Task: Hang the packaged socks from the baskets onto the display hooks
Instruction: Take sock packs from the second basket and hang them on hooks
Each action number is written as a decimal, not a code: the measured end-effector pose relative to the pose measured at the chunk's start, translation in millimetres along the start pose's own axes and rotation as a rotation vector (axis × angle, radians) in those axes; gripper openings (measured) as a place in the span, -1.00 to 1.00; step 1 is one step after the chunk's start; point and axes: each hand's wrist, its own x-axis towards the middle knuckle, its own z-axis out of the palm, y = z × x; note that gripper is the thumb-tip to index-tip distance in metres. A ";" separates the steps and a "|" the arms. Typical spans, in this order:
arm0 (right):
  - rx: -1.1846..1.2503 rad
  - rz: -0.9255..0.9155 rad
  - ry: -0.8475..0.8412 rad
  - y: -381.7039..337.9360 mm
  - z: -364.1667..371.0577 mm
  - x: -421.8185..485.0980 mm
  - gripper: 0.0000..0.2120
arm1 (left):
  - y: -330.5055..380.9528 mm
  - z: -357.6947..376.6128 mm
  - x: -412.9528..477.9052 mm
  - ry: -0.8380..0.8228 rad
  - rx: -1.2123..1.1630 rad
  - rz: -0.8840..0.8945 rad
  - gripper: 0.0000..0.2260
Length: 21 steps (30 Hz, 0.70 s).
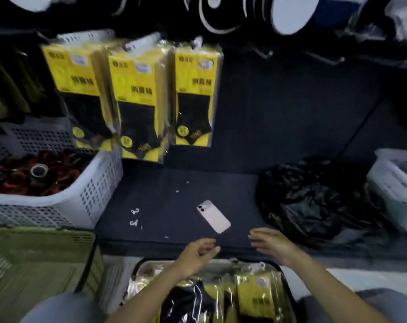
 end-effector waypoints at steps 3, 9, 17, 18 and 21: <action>-0.241 -0.066 0.149 25.7 -20.8 -6.3 -0.76 | -22.8 25.8 -9.1 -0.070 0.029 -0.039 -0.67; -0.568 0.006 0.051 63.4 -27.7 -16.2 -0.56 | -27.7 42.6 -24.9 -0.218 0.221 0.007 -0.64; -0.798 -0.074 -0.168 83.6 -8.3 -13.3 -0.40 | -32.4 43.0 -32.3 -0.186 0.272 -0.023 -0.62; -0.792 -0.087 -0.163 87.2 -6.0 -12.8 -0.42 | -33.4 43.5 -32.9 -0.189 0.280 -0.026 -0.62; -0.668 -0.123 -0.086 86.8 -6.0 -9.5 -0.60 | -34.9 43.4 -34.1 -0.189 0.268 -0.039 -0.60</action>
